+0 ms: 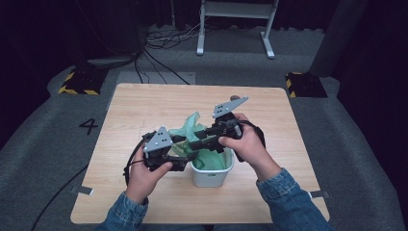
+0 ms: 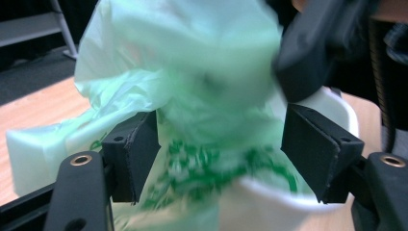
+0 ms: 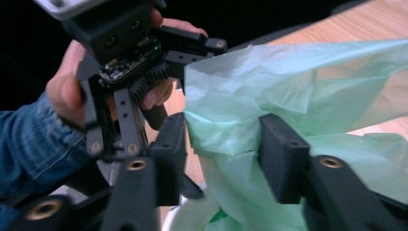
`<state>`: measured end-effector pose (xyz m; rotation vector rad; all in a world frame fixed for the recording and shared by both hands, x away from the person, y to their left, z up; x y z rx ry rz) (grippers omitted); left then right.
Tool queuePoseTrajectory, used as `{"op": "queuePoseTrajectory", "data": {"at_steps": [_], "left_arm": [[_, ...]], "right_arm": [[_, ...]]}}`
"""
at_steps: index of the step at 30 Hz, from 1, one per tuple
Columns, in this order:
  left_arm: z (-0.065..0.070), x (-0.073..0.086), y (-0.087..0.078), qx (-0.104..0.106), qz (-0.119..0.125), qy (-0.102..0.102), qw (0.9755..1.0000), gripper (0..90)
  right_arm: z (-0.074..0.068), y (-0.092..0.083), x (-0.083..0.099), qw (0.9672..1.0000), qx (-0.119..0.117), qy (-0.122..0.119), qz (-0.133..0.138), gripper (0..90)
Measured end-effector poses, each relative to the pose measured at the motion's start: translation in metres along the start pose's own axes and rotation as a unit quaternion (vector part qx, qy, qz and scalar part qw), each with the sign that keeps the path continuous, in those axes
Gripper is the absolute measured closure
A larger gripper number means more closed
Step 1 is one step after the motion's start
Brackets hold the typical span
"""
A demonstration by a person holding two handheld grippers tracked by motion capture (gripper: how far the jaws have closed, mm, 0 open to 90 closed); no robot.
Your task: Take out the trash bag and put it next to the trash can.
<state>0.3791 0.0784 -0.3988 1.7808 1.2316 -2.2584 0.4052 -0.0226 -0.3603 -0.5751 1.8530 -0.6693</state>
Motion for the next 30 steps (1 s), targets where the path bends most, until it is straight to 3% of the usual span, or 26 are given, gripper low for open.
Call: {"op": "queuePoseTrajectory", "data": {"at_steps": [2,4,5,7,9,11,13,16,19,21,30], "left_arm": [[0.000,-0.005,0.006,-0.012,-0.002,-0.001,0.9999,29.0],[0.000,-0.007,0.009,-0.007,-0.007,-0.005,0.9999,29.4],[0.001,-0.007,0.010,-0.007,-0.003,-0.001,1.0000,33.8],[0.002,-0.007,0.009,-0.005,0.005,-0.005,1.0000,61.3],[0.000,-0.005,0.006,0.007,0.001,-0.021,0.9998,74.8],[-0.004,-0.004,0.004,0.007,0.002,-0.038,0.9992,82.3],[-0.007,-0.003,0.003,0.009,0.008,-0.044,0.9989,84.3],[-0.006,-0.004,0.002,0.005,0.014,-0.042,0.9990,84.3],[-0.005,-0.006,0.002,0.006,0.021,-0.045,0.9988,82.2],[-0.005,-0.006,0.002,0.006,0.022,-0.046,0.9987,81.4],[-0.010,-0.003,0.003,0.006,0.022,-0.047,0.9986,79.2]], "right_arm": [[-0.008,0.005,-0.005,0.9999,-0.013,0.007,0.007,57.4],[-0.014,0.009,-0.008,0.9996,-0.019,0.012,0.018,59.9],[-0.015,0.010,-0.009,0.9994,-0.017,0.019,0.024,59.8],[-0.014,0.006,-0.008,0.9991,-0.019,0.024,0.029,52.3],[-0.014,0.002,-0.005,0.9990,-0.025,0.023,0.028,46.0],[-0.013,-0.004,-0.002,0.9989,0.006,0.021,0.041,38.5],[-0.011,-0.014,0.005,0.9976,0.056,0.015,0.038,36.9],[-0.008,-0.028,0.018,0.9909,0.131,0.012,0.029,31.1],[-0.001,-0.027,0.032,0.9822,0.187,0.000,-0.013,14.4],[0.004,-0.016,0.040,0.9773,0.204,0.001,-0.057,16.1],[0.010,0.036,0.041,0.9626,0.206,0.014,-0.176,16.1]]}}
Point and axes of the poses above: each handheld gripper's, and its own axes: y roughly forward along the jaws, x roughly out of its underside, z roughly to its right, the point moved 7 cm from there along y, roughly forward along the jaws, and after that the axes turned 13 degrees about -z, right-handed, at the moved point
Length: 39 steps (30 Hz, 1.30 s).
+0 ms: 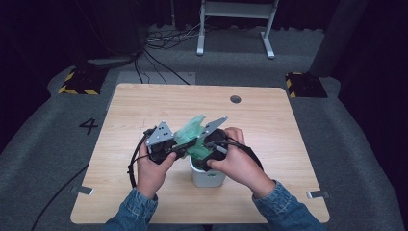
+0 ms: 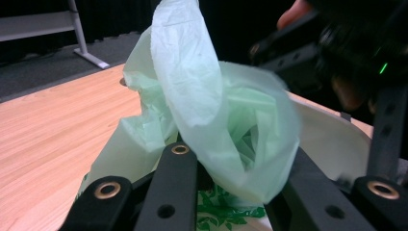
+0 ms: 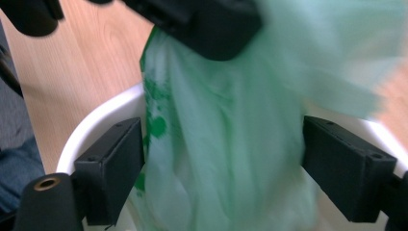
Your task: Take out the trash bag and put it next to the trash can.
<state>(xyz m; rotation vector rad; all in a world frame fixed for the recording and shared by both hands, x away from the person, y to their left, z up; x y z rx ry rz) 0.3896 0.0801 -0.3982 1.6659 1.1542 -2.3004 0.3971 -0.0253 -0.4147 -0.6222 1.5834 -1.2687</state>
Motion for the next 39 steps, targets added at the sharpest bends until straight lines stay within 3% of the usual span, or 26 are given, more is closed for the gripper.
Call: {"op": "queuePoseTrajectory", "data": {"at_steps": [2,6,9,13,15,19,24,25,26,27,30,31,32,39], "left_arm": [[0.000,0.001,0.001,0.003,0.001,-0.001,1.0000,78.9],[-0.001,0.005,0.002,0.005,0.002,-0.005,1.0000,77.8],[-0.002,0.005,0.002,0.005,0.008,-0.007,0.9999,74.9],[-0.004,0.001,-0.004,-0.027,0.033,-0.007,0.9991,55.1],[-0.005,-0.001,-0.009,-0.039,0.050,-0.011,0.9979,42.9],[-0.003,-0.004,-0.021,-0.053,0.066,-0.011,0.9963,29.7],[0.004,-0.002,-0.039,-0.066,0.077,0.009,0.9948,26.1],[0.004,-0.002,-0.039,-0.066,0.077,0.009,0.9948,25.9],[0.007,-0.002,-0.048,-0.071,0.085,0.013,0.9937,25.8],[0.007,-0.002,-0.048,-0.071,0.085,0.013,0.9937,25.3],[0.010,0.000,-0.062,-0.086,0.096,0.024,0.9914,25.3],[0.011,0.001,-0.065,-0.089,0.096,0.026,0.9910,25.3],[0.010,0.003,-0.072,-0.097,0.091,0.031,0.9907,25.8],[-0.004,0.016,-0.092,-0.128,0.072,0.024,0.9888,25.9]], "right_arm": [[0.000,0.005,-0.004,0.9999,0.001,0.002,-0.011,17.6],[0.004,0.012,-0.007,0.9996,0.001,0.013,-0.023,30.0],[0.006,0.016,-0.008,0.9998,0.006,0.001,-0.020,47.0],[0.007,0.015,-0.006,0.9999,-0.006,-0.011,0.004,76.0],[0.007,0.012,-0.004,0.9997,-0.018,-0.007,0.017,83.8],[0.010,0.005,-0.001,0.9984,-0.024,-0.001,0.052,87.1],[0.014,-0.010,0.003,0.9943,-0.029,0.013,0.102,87.9],[0.014,-0.010,0.003,0.9943,-0.029,0.013,0.102,87.9],[0.016,-0.019,0.004,0.9914,-0.034,0.022,0.124,88.0],[0.016,-0.019,0.004,0.9914,-0.034,0.022,0.124,88.0],[0.019,-0.034,0.005,0.9861,-0.039,0.032,0.159,88.1],[0.019,-0.034,0.005,0.9861,-0.039,0.032,0.159,88.1],[0.020,-0.042,0.005,0.9833,-0.039,0.034,0.174,88.1],[0.023,-0.065,0.004,0.9736,-0.042,0.040,0.221,88.1]]}}
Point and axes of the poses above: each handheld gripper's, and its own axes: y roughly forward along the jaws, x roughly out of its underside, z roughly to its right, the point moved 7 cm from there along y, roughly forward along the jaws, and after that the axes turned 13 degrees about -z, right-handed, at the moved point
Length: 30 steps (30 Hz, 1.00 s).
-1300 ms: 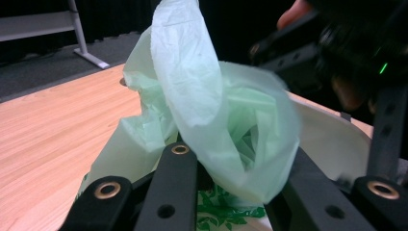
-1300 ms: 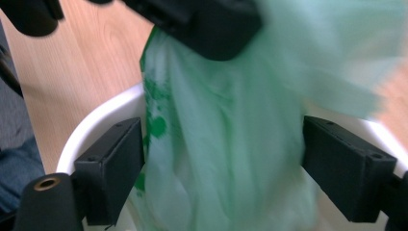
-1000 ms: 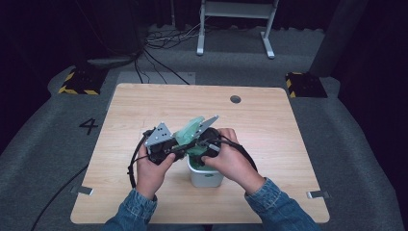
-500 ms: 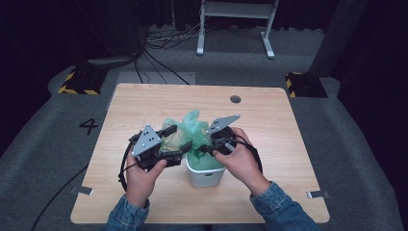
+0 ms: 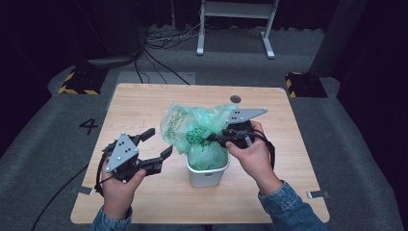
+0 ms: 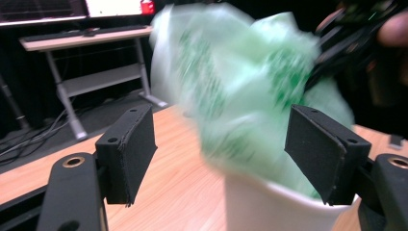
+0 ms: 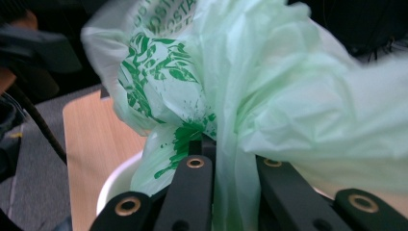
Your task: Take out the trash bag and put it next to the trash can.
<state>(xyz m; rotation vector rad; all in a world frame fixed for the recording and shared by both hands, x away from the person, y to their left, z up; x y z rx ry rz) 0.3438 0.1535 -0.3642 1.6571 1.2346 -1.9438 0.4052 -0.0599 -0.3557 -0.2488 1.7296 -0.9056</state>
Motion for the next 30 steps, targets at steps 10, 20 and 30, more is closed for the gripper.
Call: {"op": "queuePoseTrajectory", "data": {"at_steps": [10,20,30], "left_arm": [[-0.019,0.032,0.005,-0.051,-0.089,0.005,0.9947,25.7],[-0.026,0.050,0.012,-0.043,-0.096,-0.017,0.9943,25.8],[-0.032,0.062,0.015,-0.044,-0.120,-0.020,0.9916,25.7]], "right_arm": [[0.005,-0.026,-0.016,0.9972,0.007,0.001,0.074,88.2],[0.010,-0.040,-0.029,0.9932,0.014,-0.003,0.116,88.2],[0.013,-0.061,-0.036,0.9917,0.046,-0.017,0.119,88.2]]}}
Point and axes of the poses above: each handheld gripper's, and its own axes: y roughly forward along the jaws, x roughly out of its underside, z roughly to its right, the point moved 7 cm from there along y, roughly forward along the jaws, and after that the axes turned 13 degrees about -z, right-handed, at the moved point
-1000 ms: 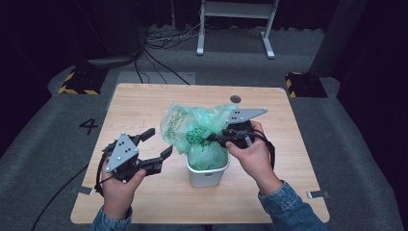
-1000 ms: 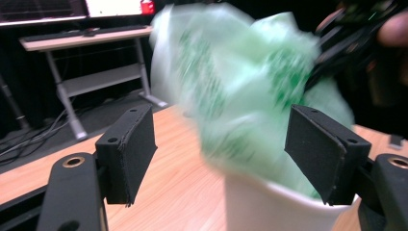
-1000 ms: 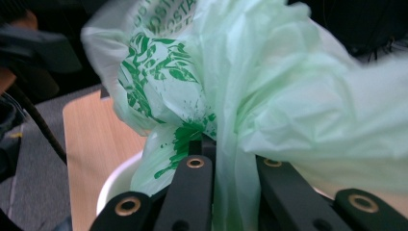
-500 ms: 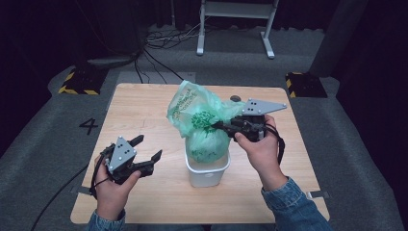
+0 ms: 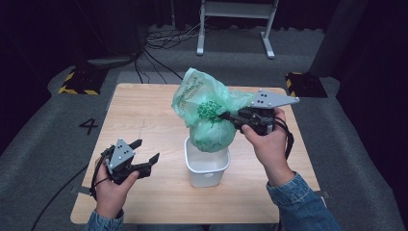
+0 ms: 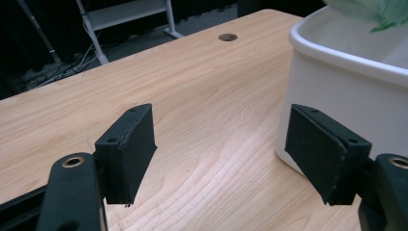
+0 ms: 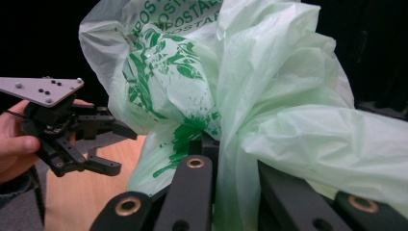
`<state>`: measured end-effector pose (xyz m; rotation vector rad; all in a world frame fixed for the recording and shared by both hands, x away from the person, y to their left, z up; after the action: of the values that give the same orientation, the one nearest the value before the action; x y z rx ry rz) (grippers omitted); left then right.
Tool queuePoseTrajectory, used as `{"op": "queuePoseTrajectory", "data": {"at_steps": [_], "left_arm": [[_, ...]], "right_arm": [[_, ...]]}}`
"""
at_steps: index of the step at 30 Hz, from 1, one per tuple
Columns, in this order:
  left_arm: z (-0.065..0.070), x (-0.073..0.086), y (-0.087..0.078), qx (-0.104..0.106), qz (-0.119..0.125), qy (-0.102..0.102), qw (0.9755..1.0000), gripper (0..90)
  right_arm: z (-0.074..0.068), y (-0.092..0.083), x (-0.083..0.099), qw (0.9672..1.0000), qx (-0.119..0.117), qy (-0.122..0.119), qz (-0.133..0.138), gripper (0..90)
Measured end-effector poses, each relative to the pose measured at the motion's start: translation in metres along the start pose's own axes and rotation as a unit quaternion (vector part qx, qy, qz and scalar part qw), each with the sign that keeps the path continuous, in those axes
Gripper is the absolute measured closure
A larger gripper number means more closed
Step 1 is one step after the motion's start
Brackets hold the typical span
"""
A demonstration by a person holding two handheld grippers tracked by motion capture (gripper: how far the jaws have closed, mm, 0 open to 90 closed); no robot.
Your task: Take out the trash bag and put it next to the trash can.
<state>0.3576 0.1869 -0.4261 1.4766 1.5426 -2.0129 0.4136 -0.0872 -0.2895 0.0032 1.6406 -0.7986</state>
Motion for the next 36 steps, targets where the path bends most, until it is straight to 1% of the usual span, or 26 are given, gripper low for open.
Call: {"op": "queuePoseTrajectory", "data": {"at_steps": [7,13,15,20,28,32,33,34,35,36], "left_arm": [[-0.004,0.004,-0.002,-0.008,-0.010,0.004,0.9999,25.6],[-0.009,0.012,-0.006,-0.027,-0.027,0.012,0.9992,25.1],[-0.009,0.015,-0.008,-0.027,-0.025,0.010,0.9993,25.0],[-0.014,0.024,-0.010,-0.030,-0.035,0.003,0.9989,24.8],[-0.021,0.033,-0.012,-0.036,-0.046,-0.003,0.9983,24.4],[-0.022,0.035,-0.010,-0.035,-0.051,-0.007,0.9981,24.3],[-0.022,0.036,-0.009,-0.038,-0.056,-0.002,0.9977,24.2],[-0.022,0.036,-0.008,-0.037,-0.057,-0.001,0.9977,24.1],[-0.020,0.037,-0.007,-0.033,-0.058,-0.004,0.9978,24.1],[-0.020,0.038,-0.007,-0.031,-0.059,-0.003,0.9978,24.1]], "right_arm": [[0.016,-0.022,0.003,0.9995,0.032,0.001,-0.004,88.2],[0.032,-0.046,0.010,0.9982,0.059,0.008,0.000,88.2],[0.037,-0.053,0.013,0.9977,0.066,0.013,0.003,88.2],[0.051,-0.069,0.023,0.9963,0.084,0.021,-0.001,88.1],[0.072,-0.088,0.040,0.9928,0.114,0.034,-0.012,88.1],[0.080,-0.096,0.049,0.9911,0.125,0.043,-0.019,88.0],[0.081,-0.098,0.052,0.9906,0.127,0.045,-0.021,88.0],[0.083,-0.099,0.055,0.9902,0.130,0.047,-0.024,87.9],[0.085,-0.100,0.058,0.9897,0.132,0.048,-0.029,87.9],[0.086,-0.100,0.062,0.9891,0.134,0.050,-0.035,87.9]]}}
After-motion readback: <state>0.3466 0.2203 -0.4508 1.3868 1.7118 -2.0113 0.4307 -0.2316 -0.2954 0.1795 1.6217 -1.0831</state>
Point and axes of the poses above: each handheld gripper's, and its own axes: y roughly forward along the jaws, x roughly out of its underside, z roughly to its right, the point moved 7 cm from there along y, roughly forward along the jaws, and after that the axes turned 13 degrees about -z, right-handed, at the moved point
